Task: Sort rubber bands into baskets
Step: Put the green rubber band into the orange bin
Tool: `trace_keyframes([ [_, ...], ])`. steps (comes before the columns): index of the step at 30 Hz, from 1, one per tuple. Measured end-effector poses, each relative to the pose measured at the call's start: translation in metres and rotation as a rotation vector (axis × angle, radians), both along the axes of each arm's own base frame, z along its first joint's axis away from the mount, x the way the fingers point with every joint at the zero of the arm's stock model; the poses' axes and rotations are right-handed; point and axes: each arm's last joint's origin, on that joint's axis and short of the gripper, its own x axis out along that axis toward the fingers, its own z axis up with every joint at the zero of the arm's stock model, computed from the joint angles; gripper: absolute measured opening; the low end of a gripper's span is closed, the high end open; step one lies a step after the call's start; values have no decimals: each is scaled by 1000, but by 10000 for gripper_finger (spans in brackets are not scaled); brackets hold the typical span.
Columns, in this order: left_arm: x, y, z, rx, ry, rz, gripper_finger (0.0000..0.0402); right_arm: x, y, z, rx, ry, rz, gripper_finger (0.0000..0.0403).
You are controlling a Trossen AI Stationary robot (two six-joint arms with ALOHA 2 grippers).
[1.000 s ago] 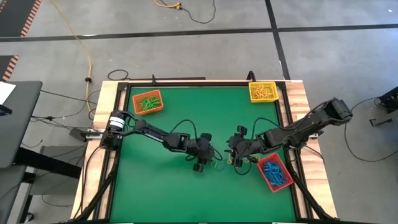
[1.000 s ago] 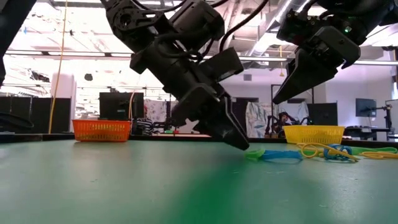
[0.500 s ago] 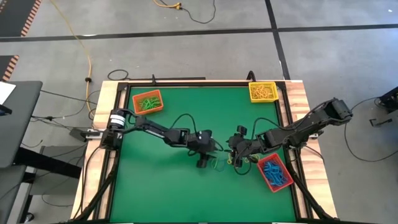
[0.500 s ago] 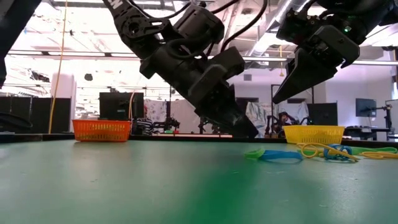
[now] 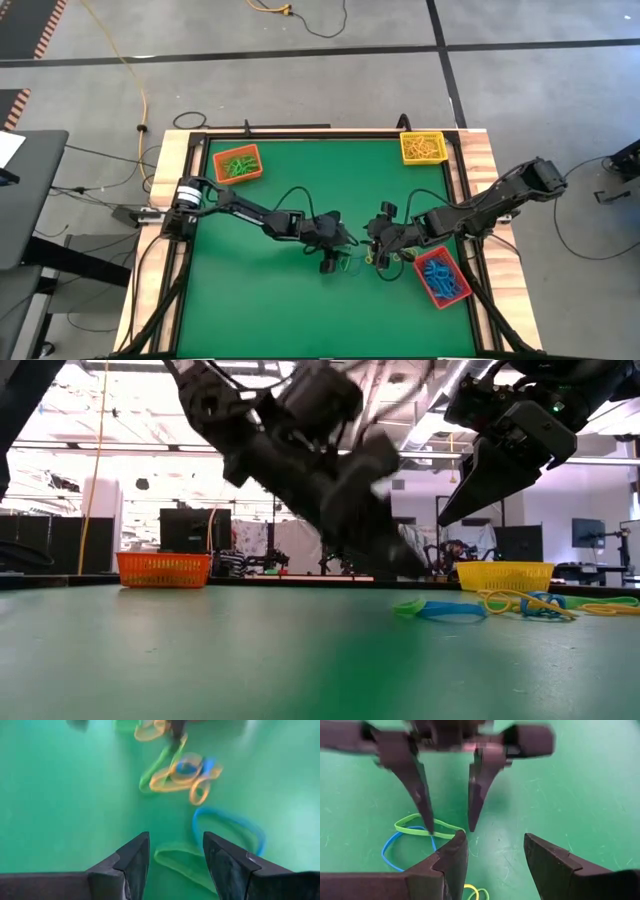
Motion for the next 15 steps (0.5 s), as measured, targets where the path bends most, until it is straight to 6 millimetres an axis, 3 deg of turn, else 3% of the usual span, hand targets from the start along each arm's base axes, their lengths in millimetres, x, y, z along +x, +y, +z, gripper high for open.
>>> trace_keyframes([
  [4,3,1,-19,-5,30,39,174,1,0,1,2,-12,-2,219],
  [15,2,0,-20,-33,51,16,166,0,2,1,-9,-11,15,219],
])
